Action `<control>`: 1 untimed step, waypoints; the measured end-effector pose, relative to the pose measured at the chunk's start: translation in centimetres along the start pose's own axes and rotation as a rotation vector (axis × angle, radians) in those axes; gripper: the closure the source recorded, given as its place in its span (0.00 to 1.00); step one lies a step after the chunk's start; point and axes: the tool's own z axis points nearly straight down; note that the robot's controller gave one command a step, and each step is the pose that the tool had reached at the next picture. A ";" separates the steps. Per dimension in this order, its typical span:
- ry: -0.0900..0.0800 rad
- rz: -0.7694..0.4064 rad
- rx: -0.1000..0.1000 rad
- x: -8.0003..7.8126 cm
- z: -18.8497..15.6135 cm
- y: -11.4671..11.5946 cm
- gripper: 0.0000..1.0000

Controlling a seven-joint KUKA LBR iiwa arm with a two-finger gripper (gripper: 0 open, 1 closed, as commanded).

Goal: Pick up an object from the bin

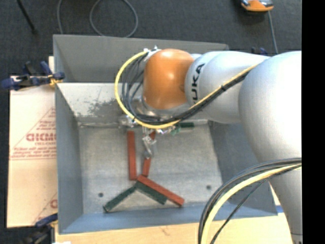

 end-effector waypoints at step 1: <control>0.005 0.002 -0.001 0.1 0.0 0.0 1.00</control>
Offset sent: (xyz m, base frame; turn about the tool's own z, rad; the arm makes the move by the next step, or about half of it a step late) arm 0.0000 0.0000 0.0000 0.0000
